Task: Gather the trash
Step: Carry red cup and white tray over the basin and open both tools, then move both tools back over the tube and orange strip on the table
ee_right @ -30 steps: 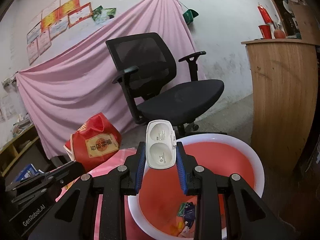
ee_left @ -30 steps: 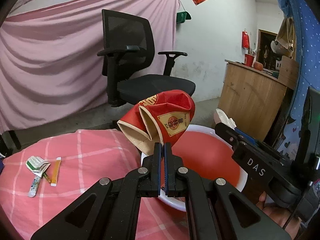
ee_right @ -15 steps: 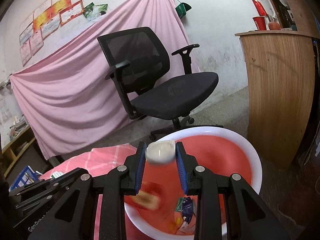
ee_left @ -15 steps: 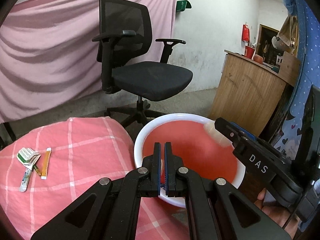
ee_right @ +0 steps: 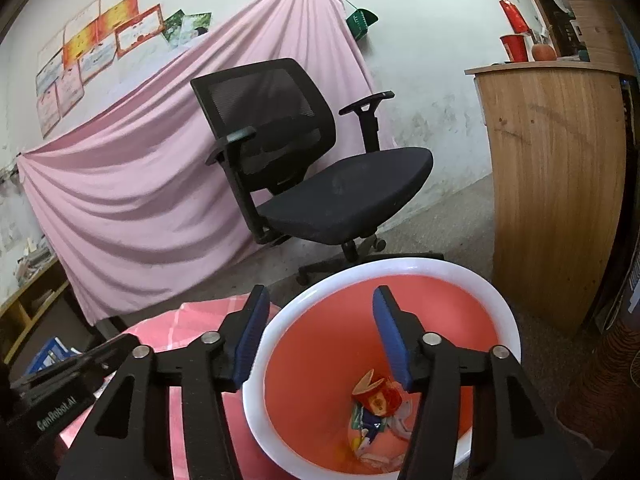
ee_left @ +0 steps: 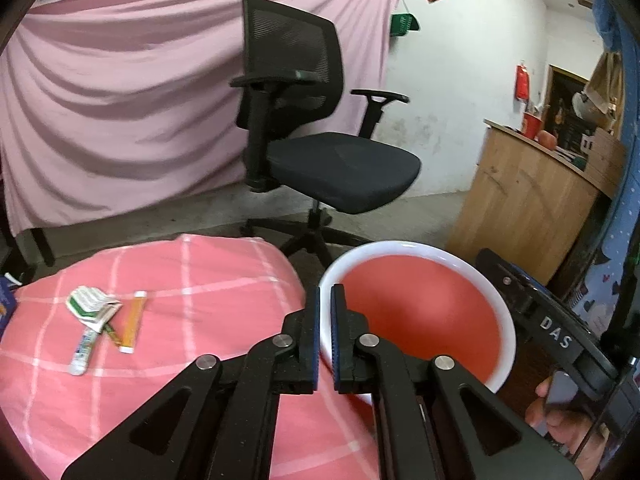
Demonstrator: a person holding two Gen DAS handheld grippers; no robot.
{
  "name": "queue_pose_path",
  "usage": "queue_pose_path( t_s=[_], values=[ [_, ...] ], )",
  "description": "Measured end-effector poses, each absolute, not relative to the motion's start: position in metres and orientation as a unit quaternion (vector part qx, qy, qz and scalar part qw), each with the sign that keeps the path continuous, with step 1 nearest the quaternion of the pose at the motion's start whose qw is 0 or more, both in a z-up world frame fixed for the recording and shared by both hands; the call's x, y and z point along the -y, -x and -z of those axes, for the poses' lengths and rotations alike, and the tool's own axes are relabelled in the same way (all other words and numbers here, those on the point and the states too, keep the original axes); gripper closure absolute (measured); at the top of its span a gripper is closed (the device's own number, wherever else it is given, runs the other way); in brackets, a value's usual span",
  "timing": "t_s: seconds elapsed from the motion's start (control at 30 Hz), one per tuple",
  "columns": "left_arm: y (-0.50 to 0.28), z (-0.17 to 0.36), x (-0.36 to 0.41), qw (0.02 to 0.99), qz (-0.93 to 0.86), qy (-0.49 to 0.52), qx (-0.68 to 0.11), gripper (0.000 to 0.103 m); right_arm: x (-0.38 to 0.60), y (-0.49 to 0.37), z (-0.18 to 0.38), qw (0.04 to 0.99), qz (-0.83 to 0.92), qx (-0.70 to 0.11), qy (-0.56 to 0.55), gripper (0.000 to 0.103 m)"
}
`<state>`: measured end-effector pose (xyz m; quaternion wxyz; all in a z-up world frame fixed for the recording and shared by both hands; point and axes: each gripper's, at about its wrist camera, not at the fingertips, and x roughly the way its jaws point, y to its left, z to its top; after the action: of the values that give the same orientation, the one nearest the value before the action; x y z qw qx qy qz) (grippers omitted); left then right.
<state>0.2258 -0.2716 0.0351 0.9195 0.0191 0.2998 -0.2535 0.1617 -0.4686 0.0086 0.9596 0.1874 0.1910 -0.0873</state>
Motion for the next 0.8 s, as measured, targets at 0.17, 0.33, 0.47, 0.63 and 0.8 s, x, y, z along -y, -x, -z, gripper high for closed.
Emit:
queue_pose_path(
  t_s=[0.17, 0.33, 0.47, 0.63, 0.8],
  values=[
    [-0.223, -0.043, 0.251, 0.932, 0.226, -0.009, -0.282, 0.065, 0.468, -0.164, -0.015, 0.961, 0.090, -0.180, -0.192, 0.023],
    [-0.221, -0.052, 0.229, 0.946, 0.189, -0.010, -0.264, 0.039, 0.464, -0.163, -0.019, 0.961, 0.096, -0.161, -0.205, 0.001],
    [-0.216, -0.058, 0.208, 0.957, 0.160, 0.004, -0.241, 0.012, 0.455, -0.161, -0.025, 0.966, 0.092, -0.139, -0.198, 0.000],
    [-0.211, -0.064, 0.185, 0.969, 0.126, 0.012, -0.210, 0.004, 0.437, -0.160, -0.031, 0.975, 0.077, -0.114, -0.176, 0.000],
    [-0.210, -0.066, 0.162, 0.974, 0.102, 0.014, -0.204, 0.004, 0.416, -0.162, -0.038, 0.981, 0.059, -0.091, -0.157, 0.000]
  ],
)
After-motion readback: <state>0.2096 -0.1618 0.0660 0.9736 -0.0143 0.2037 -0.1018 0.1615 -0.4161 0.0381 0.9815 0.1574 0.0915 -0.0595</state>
